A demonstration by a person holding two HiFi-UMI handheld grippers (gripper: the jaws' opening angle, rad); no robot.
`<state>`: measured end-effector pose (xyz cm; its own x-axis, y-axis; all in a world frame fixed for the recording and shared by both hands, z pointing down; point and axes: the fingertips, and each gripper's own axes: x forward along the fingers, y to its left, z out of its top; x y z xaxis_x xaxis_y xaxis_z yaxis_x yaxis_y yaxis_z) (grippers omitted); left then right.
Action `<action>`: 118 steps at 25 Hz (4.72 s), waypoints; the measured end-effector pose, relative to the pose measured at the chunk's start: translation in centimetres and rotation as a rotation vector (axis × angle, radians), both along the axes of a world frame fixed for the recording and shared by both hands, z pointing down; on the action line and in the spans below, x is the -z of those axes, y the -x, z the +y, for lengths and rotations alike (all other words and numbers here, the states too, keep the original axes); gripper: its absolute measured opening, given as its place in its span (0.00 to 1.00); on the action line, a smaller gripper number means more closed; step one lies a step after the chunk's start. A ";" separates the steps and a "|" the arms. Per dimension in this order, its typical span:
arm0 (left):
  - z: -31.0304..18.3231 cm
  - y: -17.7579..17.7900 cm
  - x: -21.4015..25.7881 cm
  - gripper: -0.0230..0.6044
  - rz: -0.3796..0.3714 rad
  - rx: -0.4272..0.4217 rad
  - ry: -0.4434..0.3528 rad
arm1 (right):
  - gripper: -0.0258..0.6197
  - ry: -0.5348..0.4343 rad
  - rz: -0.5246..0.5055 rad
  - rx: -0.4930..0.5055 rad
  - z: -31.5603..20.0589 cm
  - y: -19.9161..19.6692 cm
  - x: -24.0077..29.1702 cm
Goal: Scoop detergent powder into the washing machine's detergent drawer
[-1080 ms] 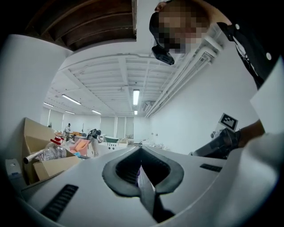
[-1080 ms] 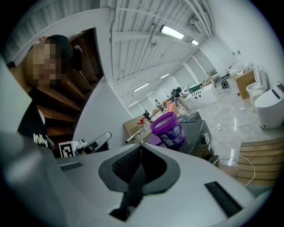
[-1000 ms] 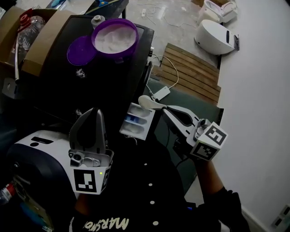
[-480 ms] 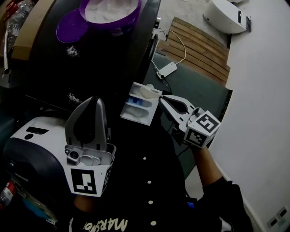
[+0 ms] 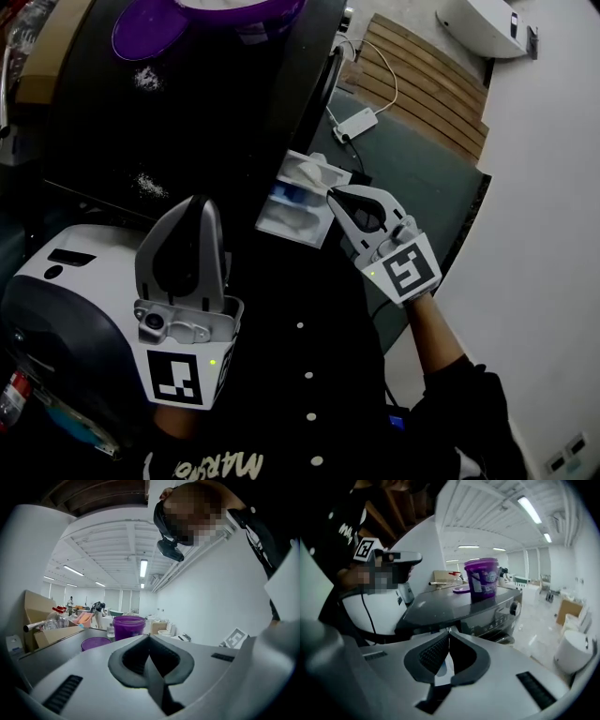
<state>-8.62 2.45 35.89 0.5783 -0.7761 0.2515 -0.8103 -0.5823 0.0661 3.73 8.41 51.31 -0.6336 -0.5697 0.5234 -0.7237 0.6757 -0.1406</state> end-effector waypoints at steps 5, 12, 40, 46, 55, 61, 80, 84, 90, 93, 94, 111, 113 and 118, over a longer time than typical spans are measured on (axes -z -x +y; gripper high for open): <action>0.7 0.3 -1.1 0.06 -0.001 0.004 0.038 | 0.09 -0.138 0.227 0.131 1.7 1.1 -1.0; 1.3 0.2 -1.8 0.06 -0.003 -0.004 0.049 | 0.09 -0.389 0.521 0.331 3.3 1.7 -2.5; 1.2 -0.6 2.7 0.06 0.036 -0.014 -0.059 | 0.09 0.013 -0.193 -0.282 0.7 -1.7 4.0; 0.0 -0.2 5.5 0.06 0.069 0.010 -0.123 | 0.09 -0.013 -0.301 -0.294 -0.4 -2.5 9.6; -2.1 0.4 10.3 0.06 0.109 0.049 -0.230 | 0.09 -0.191 -0.374 -0.256 -4.7 -2.4 20.4; -3.0 0.5 12.7 0.06 0.117 0.073 -0.267 | 0.09 -0.270 -0.405 -0.219 -7.5 -1.2 25.5; -4.1 2.5 11.6 0.06 0.061 0.176 -0.209 | 0.09 -0.254 -0.368 -0.104 -21.2 -0.1 24.4; -4.2 2.9 10.9 0.06 0.037 0.195 -0.189 | 0.09 -0.203 -0.261 -0.127 -23.3 -1.0 21.1; -4.4 3.5 9.8 0.06 0.023 0.240 -0.156 | 0.09 -0.158 -0.192 -0.113 -24.1 -0.9 17.8; -4.5 3.5 9.0 0.06 0.019 0.249 -0.136 | 0.09 -0.136 -0.149 -0.115 -24.0 -1.0 16.1; -4.6 3.4 8.9 0.06 0.019 0.252 -0.136 | 0.09 -0.132 -0.137 -0.112 -23.9 -1.0 15.7; -5.2 3.4 9.6 0.06 0.019 0.261 -0.197 | 0.28 -0.140 -0.098 -0.101 -23.5 -0.7 15.1; -5.2 3.4 9.8 0.06 0.023 0.260 -0.202 | 0.30 -0.153 -0.104 -0.120 -23.4 -1.2 15.5; -5.2 3.1 10.7 0.06 0.029 0.244 -0.230 | 0.26 -0.316 -0.133 -0.174 -22.2 -3.0 18.8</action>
